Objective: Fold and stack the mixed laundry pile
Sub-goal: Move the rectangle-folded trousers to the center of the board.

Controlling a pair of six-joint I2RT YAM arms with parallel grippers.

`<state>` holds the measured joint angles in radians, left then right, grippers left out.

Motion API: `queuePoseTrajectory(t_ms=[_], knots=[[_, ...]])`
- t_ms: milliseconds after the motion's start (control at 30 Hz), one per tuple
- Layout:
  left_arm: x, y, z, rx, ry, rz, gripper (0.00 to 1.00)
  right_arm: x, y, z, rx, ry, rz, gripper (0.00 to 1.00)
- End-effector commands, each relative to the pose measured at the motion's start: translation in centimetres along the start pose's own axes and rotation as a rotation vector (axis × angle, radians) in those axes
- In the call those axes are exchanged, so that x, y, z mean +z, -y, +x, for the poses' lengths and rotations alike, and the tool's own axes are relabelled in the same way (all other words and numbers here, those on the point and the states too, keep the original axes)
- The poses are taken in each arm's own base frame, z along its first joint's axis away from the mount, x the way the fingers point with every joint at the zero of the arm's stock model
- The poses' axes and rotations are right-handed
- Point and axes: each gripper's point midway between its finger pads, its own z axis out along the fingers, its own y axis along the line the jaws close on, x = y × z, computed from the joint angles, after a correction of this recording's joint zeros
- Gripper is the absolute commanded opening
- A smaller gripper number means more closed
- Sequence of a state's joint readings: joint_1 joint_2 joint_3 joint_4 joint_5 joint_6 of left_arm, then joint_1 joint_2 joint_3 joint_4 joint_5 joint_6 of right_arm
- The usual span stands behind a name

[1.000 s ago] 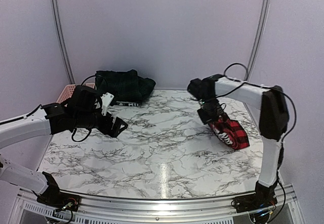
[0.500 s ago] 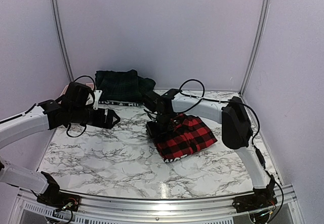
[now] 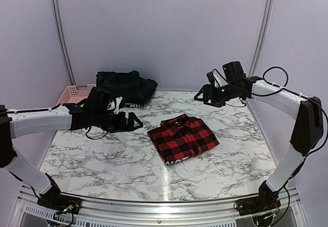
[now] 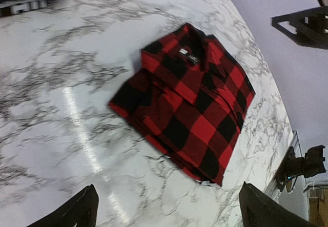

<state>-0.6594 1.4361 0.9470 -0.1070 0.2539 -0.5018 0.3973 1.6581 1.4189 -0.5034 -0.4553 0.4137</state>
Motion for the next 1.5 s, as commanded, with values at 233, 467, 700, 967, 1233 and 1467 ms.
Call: queuePoseTrajectory(t_ms=[233,467,700,967,1233,1467], knots=[[13.6,12.3,3.2,0.091,-0.178,0.235,0.99,1.7,13.1,9.2,0.053,-0.203,0.129,0.59],[17.9,7.0,4.1,-0.08,-0.213,0.096,0.99,3.4,13.2,15.1,0.133,-0.298,0.02,0.54],[15.7,-3.0,3.5,-0.169,-0.215,-0.128,0.99,5.2,5.2,20.0,0.084,-0.41,-0.198,0.53],[10.2,-4.8,-0.8,-0.138,-0.105,-0.175,0.99,3.4,4.0,17.4,0.069,-0.379,-0.182,0.58],[5.8,-8.3,-0.3,-0.166,-0.038,-0.373,0.99,2.6,7.1,13.8,0.251,-0.25,-0.114,0.58],[7.3,-9.0,2.0,-0.139,-0.157,-0.362,0.93,5.5,6.1,15.0,0.312,-0.259,-0.108,0.57]])
